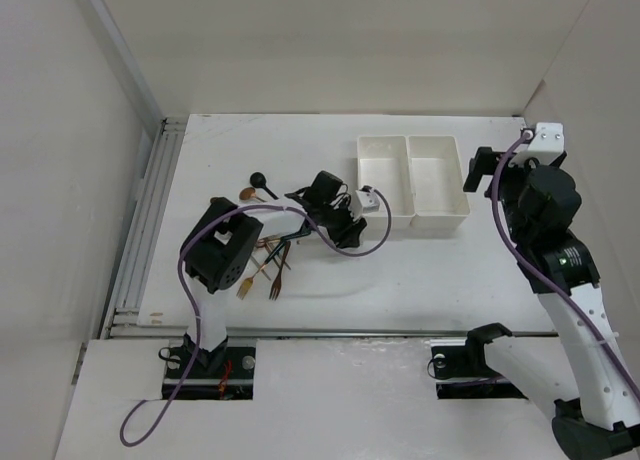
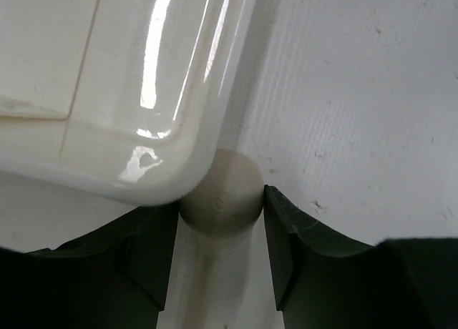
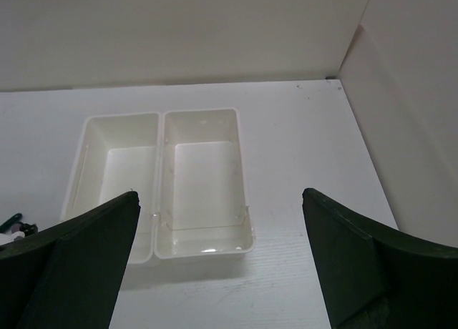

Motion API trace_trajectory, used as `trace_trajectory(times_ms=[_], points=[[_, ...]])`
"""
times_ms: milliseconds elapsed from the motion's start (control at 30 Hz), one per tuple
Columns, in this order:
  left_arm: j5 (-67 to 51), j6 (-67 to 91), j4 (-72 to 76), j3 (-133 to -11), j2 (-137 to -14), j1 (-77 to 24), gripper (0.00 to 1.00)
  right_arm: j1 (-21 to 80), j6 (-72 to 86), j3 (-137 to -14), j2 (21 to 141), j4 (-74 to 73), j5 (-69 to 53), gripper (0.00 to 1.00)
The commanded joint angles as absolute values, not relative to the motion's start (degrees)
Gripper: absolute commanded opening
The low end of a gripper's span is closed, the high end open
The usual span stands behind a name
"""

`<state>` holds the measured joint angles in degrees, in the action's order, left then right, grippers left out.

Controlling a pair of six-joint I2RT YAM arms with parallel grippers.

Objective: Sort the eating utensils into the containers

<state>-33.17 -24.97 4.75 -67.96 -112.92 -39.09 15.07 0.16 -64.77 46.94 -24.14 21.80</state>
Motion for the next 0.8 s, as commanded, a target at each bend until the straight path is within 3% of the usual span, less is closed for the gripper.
trace_trajectory(times_ms=[0, 300, 433, 467, 567, 600, 633, 767], points=[[-36.8, -25.1, -8.5, -70.2, -109.3, -38.1, 0.00, 15.5, 0.2, -64.9, 45.1, -22.7, 18.8, 1.00], [-36.7, -35.8, -22.8, -70.1, -97.6, -34.6, 0.00, 15.5, 2.5, -64.9, 49.2, -20.3, 11.2, 1.00], [-43.0, -32.5, -23.9, -75.2, -91.9, -28.9, 0.00, 16.0, 3.6, -64.9, 51.8, -18.1, 4.9, 1.00], [-45.6, -25.7, -22.5, -77.3, -91.1, -27.3, 0.00, 16.0, 4.2, -64.9, 53.6, -17.0, 3.6, 1.00], [-52.1, -5.8, -4.7, -83.4, -89.6, -20.8, 0.00, 17.3, 5.9, -65.5, 56.6, -13.7, -1.4, 1.00], [-52.1, 9.2, 2.0, -83.4, -88.6, -19.5, 0.00, 17.3, 8.3, -65.5, 58.4, -12.4, -2.6, 1.00], [-50.6, 15.8, 15.1, -83.4, -87.5, -18.6, 0.00, 18.3, 10.0, -65.5, 59.2, -10.6, -5.4, 1.00], [-44.7, 34.8, 32.5, -84.5, -87.0, -16.8, 0.00, 23.5, 19.9, -63.8, 64.8, 3.6, -12.7, 0.99]])
